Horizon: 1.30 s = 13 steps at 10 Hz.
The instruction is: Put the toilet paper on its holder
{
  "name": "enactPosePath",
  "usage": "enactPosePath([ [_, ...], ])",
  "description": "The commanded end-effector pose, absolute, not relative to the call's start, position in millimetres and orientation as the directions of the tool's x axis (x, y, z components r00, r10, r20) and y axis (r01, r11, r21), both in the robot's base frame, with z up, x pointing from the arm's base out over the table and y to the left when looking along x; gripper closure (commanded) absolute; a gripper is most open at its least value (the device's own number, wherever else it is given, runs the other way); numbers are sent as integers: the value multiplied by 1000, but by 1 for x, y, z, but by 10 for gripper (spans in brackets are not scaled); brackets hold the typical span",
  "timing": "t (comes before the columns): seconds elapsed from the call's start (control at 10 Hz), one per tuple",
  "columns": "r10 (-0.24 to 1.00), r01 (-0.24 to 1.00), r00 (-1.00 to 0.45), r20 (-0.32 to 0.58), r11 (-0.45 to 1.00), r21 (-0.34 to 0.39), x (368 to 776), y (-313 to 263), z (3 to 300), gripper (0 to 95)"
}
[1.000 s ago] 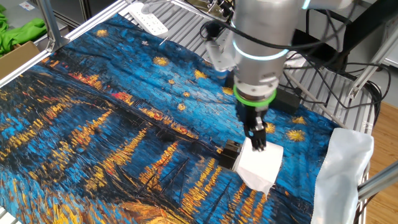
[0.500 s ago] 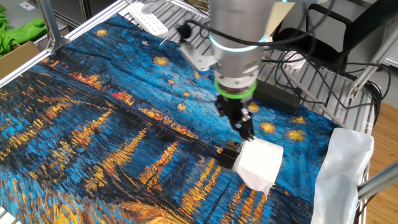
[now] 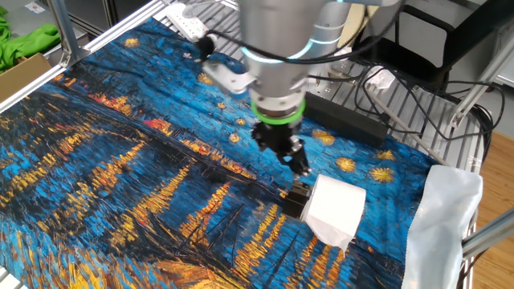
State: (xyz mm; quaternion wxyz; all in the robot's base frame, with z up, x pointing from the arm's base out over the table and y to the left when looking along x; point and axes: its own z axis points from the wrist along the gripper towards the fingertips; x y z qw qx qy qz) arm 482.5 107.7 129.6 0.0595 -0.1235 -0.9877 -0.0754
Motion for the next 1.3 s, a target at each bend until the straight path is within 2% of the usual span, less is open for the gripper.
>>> enactPosePath([
  [0.1,141,158,-983,120,977,142,497,85,132,0],
  [0.4,105,119,-988,109,985,122,504,74,133,0],
  [0.5,68,75,-993,100,995,68,509,64,134,190],
  [0.9,43,49,-994,100,997,57,517,48,131,190],
  [1.0,39,45,-994,101,997,56,519,45,130,0],
  [1.3,31,36,-994,100,998,53,522,37,128,0],
])
